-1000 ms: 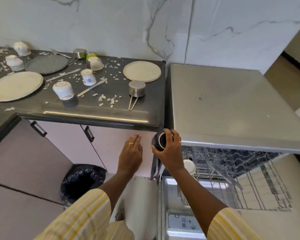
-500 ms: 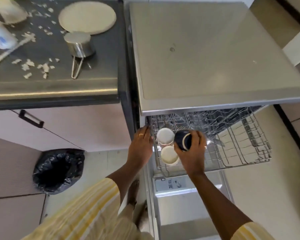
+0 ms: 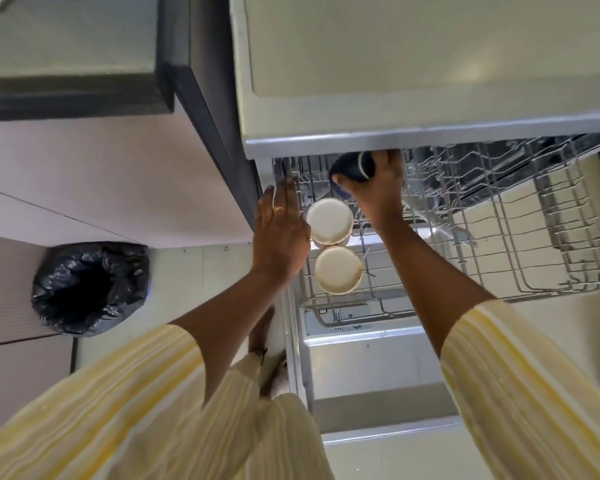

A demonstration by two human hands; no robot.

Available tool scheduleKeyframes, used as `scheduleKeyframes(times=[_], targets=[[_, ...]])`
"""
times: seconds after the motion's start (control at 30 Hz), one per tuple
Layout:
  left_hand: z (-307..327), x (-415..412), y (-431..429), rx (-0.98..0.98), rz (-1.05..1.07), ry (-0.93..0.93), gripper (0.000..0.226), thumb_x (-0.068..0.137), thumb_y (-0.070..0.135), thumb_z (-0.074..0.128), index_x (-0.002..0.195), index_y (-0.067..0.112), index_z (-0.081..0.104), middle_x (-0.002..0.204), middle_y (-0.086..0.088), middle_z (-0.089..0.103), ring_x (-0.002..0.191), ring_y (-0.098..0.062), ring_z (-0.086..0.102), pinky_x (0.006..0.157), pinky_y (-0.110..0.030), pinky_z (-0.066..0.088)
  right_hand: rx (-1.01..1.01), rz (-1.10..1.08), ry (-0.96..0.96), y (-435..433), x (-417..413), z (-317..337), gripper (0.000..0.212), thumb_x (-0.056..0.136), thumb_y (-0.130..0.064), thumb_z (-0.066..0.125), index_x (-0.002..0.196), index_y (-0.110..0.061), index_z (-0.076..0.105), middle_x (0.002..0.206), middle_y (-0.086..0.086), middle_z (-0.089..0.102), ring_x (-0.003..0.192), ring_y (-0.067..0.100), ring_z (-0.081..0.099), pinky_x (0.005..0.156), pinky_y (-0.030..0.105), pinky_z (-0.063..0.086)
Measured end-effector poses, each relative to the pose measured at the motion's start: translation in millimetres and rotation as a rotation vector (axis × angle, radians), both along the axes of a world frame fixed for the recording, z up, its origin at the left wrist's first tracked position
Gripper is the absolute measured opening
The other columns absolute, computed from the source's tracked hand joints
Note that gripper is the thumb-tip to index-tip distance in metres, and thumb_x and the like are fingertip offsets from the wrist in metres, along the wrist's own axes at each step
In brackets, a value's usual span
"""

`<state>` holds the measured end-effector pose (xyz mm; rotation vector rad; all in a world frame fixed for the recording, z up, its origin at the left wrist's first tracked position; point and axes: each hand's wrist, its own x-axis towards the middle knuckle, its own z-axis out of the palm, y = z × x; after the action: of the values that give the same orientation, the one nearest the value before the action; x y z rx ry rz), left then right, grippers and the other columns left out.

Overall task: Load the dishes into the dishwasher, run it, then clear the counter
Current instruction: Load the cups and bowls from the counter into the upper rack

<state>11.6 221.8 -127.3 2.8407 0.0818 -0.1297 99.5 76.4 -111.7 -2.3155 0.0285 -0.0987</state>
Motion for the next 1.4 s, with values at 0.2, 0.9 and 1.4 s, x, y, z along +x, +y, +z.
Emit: scheduleKeyframes(times=[0.2, 0.9, 1.4], targets=[[0.7, -0.2, 0.1, 0.02, 0.01, -0.021, 0.066, 0.094, 0.015, 0.041, 0.148, 0.004, 0.003, 0.156, -0.012, 0.012, 0.143, -0.032, 0.009, 0.118, -0.042, 0.01, 0.155, 0.172, 0.173, 17.5, 40.2, -19.5, 0.056, 0.054, -0.005, 0.087, 0.102, 0.005, 0.06, 0.101, 0.009, 0.061, 0.095, 0.014, 0.054, 0.075, 0.001, 0.037], [-0.6, -1.6, -0.8, 0.009, 0.01, -0.04, 0.064, 0.099, 0.022, 0.038, 0.148, 0.004, 0.002, 0.156, -0.011, 0.013, 0.144, -0.029, 0.009, 0.119, -0.039, 0.01, -0.191, 0.541, 0.29, 27.2, 59.2, -54.6, 0.073, 0.061, -0.008, 0.083, 0.128, -0.011, 0.053, 0.133, 0.016, 0.045, 0.123, 0.027, 0.043, 0.102, 0.02, 0.031], [-2.1, 1.0, 0.6, 0.056, -0.004, -0.021, 0.062, 0.099, 0.021, 0.032, 0.148, 0.004, -0.002, 0.157, -0.01, 0.008, 0.145, -0.027, 0.005, 0.119, -0.038, 0.008, 0.329, 0.332, 0.464, 13.6, 46.8, -51.8, 0.036, 0.081, -0.036, 0.069, 0.103, -0.009, 0.064, 0.096, 0.007, 0.067, 0.087, 0.018, 0.064, 0.08, 0.029, 0.048]])
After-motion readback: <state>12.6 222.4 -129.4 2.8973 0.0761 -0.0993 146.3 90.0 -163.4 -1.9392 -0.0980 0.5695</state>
